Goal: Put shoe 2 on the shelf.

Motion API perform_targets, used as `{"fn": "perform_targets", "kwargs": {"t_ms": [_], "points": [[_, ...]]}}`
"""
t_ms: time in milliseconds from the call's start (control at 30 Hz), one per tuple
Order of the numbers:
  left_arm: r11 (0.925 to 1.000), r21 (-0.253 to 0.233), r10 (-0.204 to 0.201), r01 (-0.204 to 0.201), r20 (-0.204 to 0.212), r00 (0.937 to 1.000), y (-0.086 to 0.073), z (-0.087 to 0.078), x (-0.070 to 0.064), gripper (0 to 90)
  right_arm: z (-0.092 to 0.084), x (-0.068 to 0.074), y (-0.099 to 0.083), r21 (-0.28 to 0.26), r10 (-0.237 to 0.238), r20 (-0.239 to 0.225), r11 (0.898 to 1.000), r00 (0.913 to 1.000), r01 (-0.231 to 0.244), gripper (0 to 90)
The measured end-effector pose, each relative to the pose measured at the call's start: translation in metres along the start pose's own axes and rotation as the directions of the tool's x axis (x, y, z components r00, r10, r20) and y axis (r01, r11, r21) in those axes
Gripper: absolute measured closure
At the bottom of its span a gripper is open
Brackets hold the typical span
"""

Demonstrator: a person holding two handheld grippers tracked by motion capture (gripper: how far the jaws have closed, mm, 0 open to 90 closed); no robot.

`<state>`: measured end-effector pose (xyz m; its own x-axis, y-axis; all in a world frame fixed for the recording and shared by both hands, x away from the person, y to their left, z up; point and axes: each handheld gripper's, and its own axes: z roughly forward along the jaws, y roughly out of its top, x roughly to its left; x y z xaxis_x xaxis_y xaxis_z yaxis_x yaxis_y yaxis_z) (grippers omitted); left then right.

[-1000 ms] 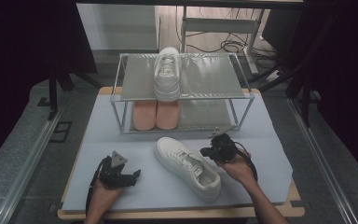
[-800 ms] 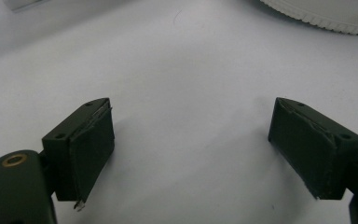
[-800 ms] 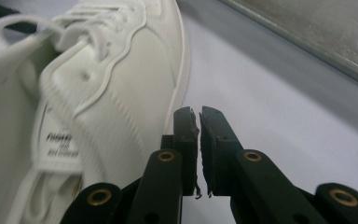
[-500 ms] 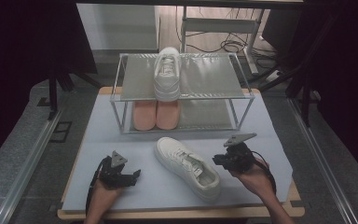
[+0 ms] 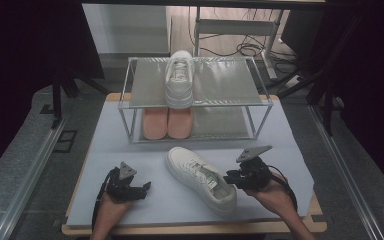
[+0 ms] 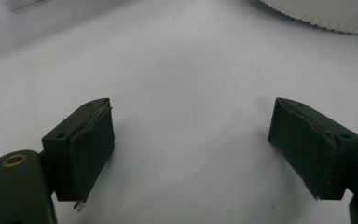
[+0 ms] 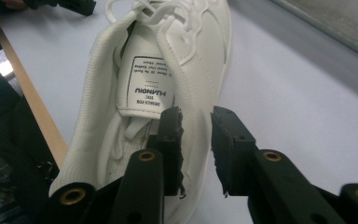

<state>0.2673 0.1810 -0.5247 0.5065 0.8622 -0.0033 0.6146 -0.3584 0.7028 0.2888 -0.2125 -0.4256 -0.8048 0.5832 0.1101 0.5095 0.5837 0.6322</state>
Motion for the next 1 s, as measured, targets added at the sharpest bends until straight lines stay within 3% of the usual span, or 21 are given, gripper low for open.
{"fn": "perform_targets", "kwargs": {"t_ms": [467,567,733,833,867,1000], "points": [[1.0,0.0,0.003,-0.003,0.0,1.0,0.0,0.0,0.0,14.4,0.028,-0.004,0.012,0.085,-0.007,-0.011,0.996,0.9999,0.008,63.1],[1.0,0.0,0.003,-0.003,0.0,1.0,0.0,0.0,0.0,14.4,0.03,-0.005,0.015,0.1,-0.008,-0.018,0.995,0.9998,0.01,65.5],[1.0,0.002,0.008,-0.008,-0.001,1.0,0.0,0.0,0.0,14.4,0.029,-0.004,0.018,0.116,0.004,-0.003,0.993,1.0,-0.003,77.3],[1.0,0.003,0.006,-0.006,0.002,1.0,0.0,0.0,0.001,14.4,0.028,-0.008,0.018,0.108,0.062,-0.025,0.992,0.9977,-0.059,80.2],[1.0,0.004,0.006,-0.006,0.002,1.0,0.0,0.0,0.001,14.4,0.028,-0.008,0.018,0.108,0.062,-0.025,0.992,0.9977,-0.059,80.2],[1.0,0.004,0.006,-0.006,0.002,1.0,0.0,0.0,0.001,14.5,0.024,-0.015,0.017,0.096,0.13,-0.059,0.988,0.9898,-0.124,80.4]]}}
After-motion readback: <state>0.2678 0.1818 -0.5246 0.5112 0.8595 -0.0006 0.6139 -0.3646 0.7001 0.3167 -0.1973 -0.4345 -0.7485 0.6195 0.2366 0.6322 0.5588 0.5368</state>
